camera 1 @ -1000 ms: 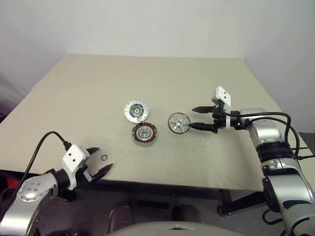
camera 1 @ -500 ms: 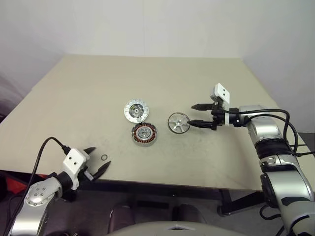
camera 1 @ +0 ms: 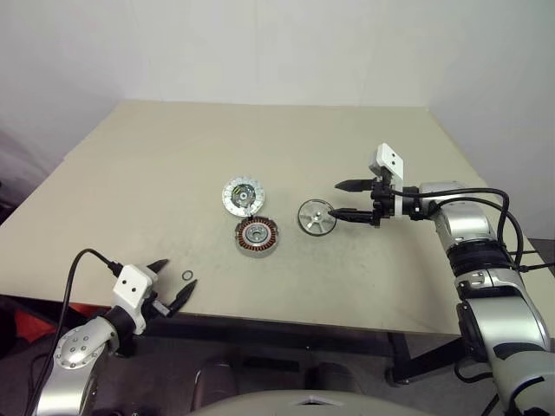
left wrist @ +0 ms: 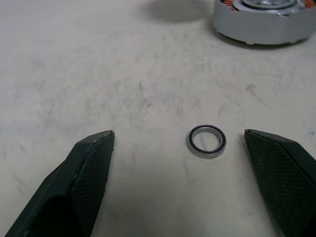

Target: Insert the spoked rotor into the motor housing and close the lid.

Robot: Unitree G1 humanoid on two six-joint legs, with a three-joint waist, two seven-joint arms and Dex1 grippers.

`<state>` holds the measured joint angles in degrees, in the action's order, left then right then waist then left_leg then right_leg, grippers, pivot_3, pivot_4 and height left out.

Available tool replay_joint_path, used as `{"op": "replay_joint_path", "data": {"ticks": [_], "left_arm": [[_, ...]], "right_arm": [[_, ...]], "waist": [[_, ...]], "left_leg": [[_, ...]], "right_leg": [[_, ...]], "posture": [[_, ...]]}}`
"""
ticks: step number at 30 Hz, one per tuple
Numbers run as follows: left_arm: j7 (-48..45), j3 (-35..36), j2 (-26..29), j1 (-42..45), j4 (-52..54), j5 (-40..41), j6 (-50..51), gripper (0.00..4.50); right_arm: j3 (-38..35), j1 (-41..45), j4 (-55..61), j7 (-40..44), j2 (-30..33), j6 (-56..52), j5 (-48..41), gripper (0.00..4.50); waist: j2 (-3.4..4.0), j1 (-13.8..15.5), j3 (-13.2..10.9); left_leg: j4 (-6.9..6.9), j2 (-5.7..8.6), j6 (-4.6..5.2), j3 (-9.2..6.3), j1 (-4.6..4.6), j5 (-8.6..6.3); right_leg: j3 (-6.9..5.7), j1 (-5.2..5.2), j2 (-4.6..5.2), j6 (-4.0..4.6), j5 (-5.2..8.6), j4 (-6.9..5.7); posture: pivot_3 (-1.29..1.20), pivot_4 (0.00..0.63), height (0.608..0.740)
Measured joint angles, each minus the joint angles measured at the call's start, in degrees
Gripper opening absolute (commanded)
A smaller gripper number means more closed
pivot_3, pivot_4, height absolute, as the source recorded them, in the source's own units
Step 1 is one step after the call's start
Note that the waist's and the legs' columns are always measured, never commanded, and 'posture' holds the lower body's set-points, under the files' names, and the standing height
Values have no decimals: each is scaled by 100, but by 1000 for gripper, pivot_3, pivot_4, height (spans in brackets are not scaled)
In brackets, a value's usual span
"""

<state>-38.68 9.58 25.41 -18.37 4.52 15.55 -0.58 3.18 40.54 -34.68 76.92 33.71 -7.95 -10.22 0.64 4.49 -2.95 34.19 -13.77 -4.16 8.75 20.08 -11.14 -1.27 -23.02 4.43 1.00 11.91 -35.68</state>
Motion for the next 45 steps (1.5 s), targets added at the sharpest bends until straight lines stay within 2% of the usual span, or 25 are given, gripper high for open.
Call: {"op": "replay_joint_path", "data": {"ticks": [4, 7, 11, 19, 22, 26, 27, 39, 45], "left_arm": [[-28, -3, -42, 30, -19, 113, 117, 4466], [-54, -7, -40, 25, -20, 109, 129, 3845], [-64, -31, 9, 23, -13, 74, 132, 2637], [-63, -99, 94, 53, -28, 57, 130, 2637], [-84, -123, 96, 55, -30, 61, 129, 2065], [-109, -202, 95, 38, -27, 61, 128, 844], [-109, -203, 95, 41, -29, 61, 128, 704], [-42, -180, 87, 12, 11, 99, 137, 705], [153, 105, -76, 292, 209, 818, 1055, 705]], "right_arm": [[0, 7, 0, 29, 0, -4, 0, 4236], [0, 10, 0, 30, 0, -4, 1, 4236], [0, 17, 0, 23, -1, -3, 15, 4236], [0, 61, -91, -60, -34, 8, 36, 4236], [0, 94, -132, -80, -37, 40, 42, 4236], [0, 128, -169, -89, -38, 81, 43, 4236], [0, 136, -184, -95, -38, 96, 43, 4236], [0, 154, -224, -212, -39, 147, 44, 4236], [0, 157, -224, -239, -70, 147, 86, 4236]], "waist": [[1, 9, 1], [4, 9, 2], [8, 10, 5], [12, 9, 7], [14, 9, 8], [18, 8, 11], [18, 5, 11], [19, -34, 12], [3, -33, 1]], "left_leg": [[0, 0, 0, 0, 0, 0], [-1, 0, 0, 0, 0, 0], [-2, 0, 0, -1, 0, 0], [-3, -1, 0, -1, -2, 0], [-3, -1, 0, -1, -2, 0], [-7, -1, 0, -1, -6, 0], [-8, -1, 0, -2, -7, 0], [-9, 0, 0, -4, -7, 0], [-9, -4, 0, -6, 4, 0]], "right_leg": [[0, 1, 0, 0, 0, 0], [-1, 1, 0, 0, 0, 0], [-1, 1, 0, -1, 0, 0], [-1, 0, -1, -1, 1, 1], [-1, 0, -1, -1, 1, 1], [-2, -1, -1, -2, 1, 1], [-2, -2, -1, -2, 1, 1], [-3, -5, -2, -3, 2, 3], [-5, -14, -5, -2, 1, 1]], "posture": [[0, 0, 740], [0, 0, 740], [0, 0, 740], [0, 0, 740], [0, 0, 740], [0, 0, 740], [0, 0, 740], [0, 0, 740], [0, 0, 740]]}}
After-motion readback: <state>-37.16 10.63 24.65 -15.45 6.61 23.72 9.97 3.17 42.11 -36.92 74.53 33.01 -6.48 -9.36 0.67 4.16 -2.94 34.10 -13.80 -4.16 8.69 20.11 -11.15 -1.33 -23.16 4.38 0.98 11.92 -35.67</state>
